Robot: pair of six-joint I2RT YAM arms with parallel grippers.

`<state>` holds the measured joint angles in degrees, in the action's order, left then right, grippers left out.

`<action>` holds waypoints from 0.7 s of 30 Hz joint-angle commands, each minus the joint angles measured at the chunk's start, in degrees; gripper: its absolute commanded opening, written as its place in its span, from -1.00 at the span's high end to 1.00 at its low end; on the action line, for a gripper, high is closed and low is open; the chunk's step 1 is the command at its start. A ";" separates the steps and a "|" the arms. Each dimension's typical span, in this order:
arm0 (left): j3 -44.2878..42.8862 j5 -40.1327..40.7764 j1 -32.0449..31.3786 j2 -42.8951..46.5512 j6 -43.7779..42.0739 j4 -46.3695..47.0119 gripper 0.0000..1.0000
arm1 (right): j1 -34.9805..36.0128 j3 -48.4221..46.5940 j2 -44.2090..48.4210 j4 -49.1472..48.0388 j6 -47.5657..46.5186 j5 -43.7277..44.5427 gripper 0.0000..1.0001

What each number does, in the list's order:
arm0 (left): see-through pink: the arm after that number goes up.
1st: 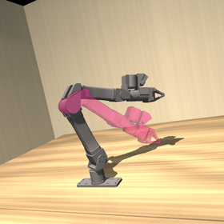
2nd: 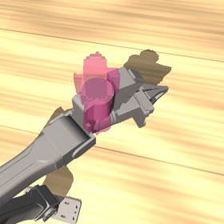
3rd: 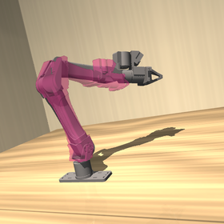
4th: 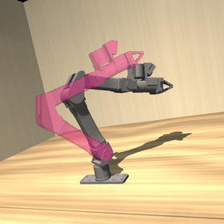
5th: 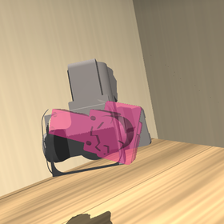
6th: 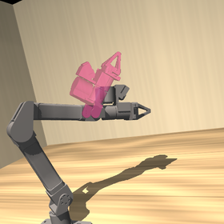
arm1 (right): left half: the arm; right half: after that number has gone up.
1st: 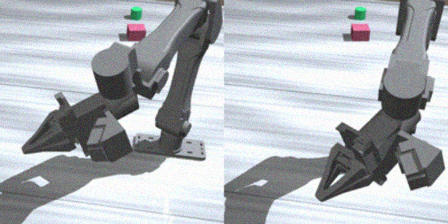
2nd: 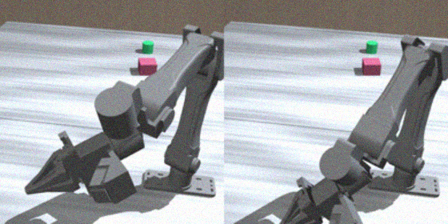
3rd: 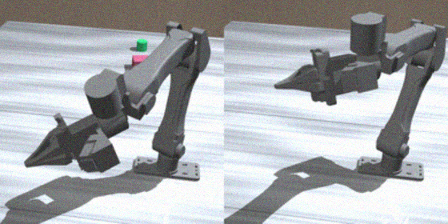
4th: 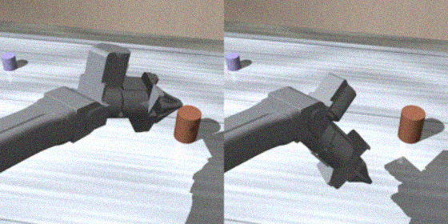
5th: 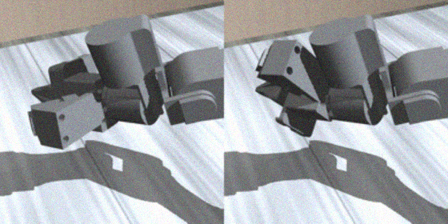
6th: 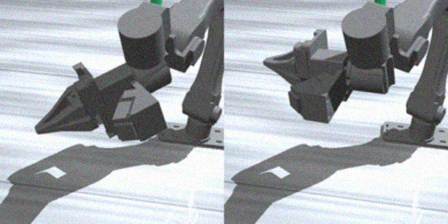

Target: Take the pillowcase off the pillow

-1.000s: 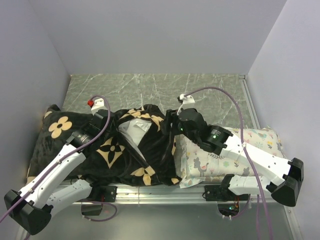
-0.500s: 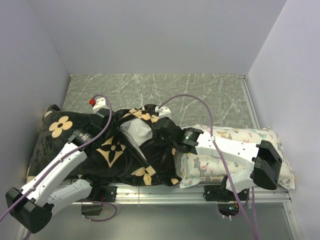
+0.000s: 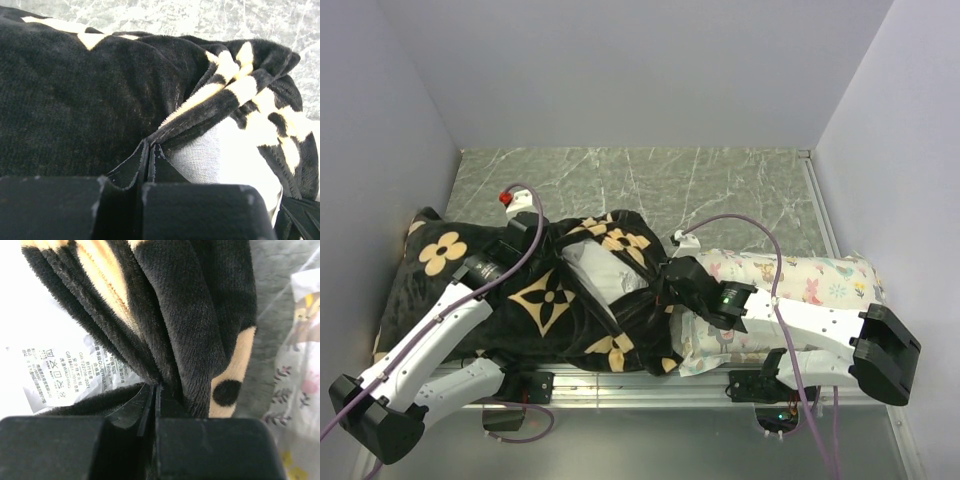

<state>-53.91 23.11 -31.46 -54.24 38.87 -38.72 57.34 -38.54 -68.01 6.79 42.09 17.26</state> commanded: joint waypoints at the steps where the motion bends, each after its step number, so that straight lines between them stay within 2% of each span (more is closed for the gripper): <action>1: -1.55 -1.04 0.09 -0.42 -2.84 -0.04 0.99 | -1.18 1.72 -1.07 -1.06 -0.34 -1.50 1.00; 4: -2.33 -1.58 0.09 -2.62 -2.93 -0.31 0.98 | -0.83 1.63 -0.90 -3.44 -0.43 -3.54 1.00; 14: -10.33 -3.69 0.09 -7.11 -5.47 -0.65 0.29 | -0.74 -1.35 0.16 -1.95 -1.57 -4.34 1.00; 21: -14.73 -4.74 -0.18 -9.57 -6.18 -1.01 0.09 | -0.56 -3.29 -0.46 -0.99 -1.66 -4.42 1.00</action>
<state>-64.79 19.29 -31.46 -63.13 34.02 -40.18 56.73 -39.35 -68.51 4.38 41.04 13.02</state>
